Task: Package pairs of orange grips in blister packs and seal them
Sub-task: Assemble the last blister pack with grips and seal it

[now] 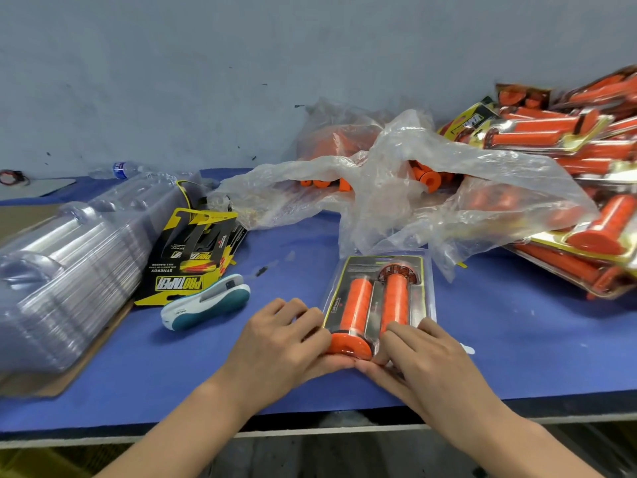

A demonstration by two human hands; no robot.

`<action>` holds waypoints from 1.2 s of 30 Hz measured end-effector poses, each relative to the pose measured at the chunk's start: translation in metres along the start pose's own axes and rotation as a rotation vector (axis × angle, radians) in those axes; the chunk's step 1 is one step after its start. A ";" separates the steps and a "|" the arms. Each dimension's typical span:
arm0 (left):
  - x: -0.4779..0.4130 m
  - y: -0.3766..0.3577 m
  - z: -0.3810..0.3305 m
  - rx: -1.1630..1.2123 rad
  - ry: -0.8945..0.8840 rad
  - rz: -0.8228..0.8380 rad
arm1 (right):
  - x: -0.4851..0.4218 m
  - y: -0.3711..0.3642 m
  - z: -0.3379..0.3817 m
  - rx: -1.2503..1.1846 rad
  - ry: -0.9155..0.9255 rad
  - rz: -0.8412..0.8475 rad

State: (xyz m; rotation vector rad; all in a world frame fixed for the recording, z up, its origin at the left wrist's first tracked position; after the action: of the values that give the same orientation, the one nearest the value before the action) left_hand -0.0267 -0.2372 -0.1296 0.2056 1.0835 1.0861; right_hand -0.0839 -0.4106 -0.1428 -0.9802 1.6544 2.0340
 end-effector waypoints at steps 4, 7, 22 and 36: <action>0.005 -0.002 0.002 0.170 0.014 0.060 | 0.001 0.004 -0.005 0.014 0.038 0.026; 0.013 -0.002 0.002 0.234 0.024 0.115 | 0.003 0.006 -0.015 0.022 0.061 0.104; 0.005 -0.002 -0.005 0.335 -0.052 0.125 | 0.007 0.005 -0.002 -0.042 0.063 0.093; -0.012 -0.003 -0.029 0.397 -0.067 0.071 | 0.013 0.010 -0.013 -0.142 0.013 0.152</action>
State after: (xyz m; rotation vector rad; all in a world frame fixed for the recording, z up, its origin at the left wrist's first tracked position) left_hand -0.0484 -0.2583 -0.1388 0.5958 1.2314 0.9103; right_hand -0.0956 -0.4272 -0.1455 -0.9398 1.6557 2.2762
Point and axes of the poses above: each hand's wrist, its own x-axis away from the middle knuckle, its own y-axis out of the back of the hand, z = x × y, the point moved 4 cm from there along -x, towards the middle knuckle, and after that the axes turned 13 degrees about -y, right-handed, at the moved point
